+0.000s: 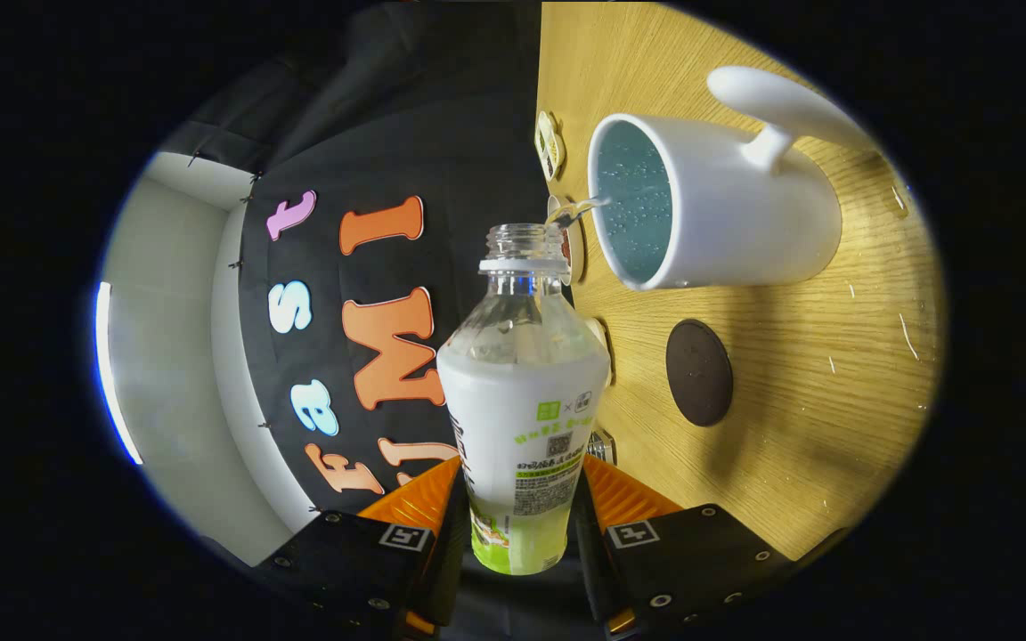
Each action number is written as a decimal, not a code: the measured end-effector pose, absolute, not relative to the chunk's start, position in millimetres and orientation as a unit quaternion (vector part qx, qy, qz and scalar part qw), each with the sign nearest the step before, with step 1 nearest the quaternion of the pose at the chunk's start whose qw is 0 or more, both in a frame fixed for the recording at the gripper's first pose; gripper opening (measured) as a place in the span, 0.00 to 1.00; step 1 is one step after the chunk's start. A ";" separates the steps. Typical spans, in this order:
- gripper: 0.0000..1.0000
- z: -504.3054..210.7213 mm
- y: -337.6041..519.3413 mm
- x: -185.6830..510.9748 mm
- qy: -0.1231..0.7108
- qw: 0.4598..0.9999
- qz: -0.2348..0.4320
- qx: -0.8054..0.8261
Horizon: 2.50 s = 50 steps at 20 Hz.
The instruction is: Take the bottle from table, then pour the juice into the cup, finally place the bottle on the coaster
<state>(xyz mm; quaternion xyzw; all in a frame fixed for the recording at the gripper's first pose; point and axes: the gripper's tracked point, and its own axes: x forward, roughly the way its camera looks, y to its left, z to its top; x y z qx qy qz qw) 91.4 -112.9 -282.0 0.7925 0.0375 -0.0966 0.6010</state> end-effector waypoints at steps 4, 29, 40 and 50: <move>0.58 -281.7 -117.3 93.7 0.034 0.594 -0.099 0.797; 0.58 -268.3 -121.4 99.3 0.006 0.542 -0.093 0.835; 0.59 -264.5 -126.4 104.2 -0.010 0.520 -0.092 0.849; 0.59 -261.0 -129.8 103.8 -0.013 0.485 -0.094 0.869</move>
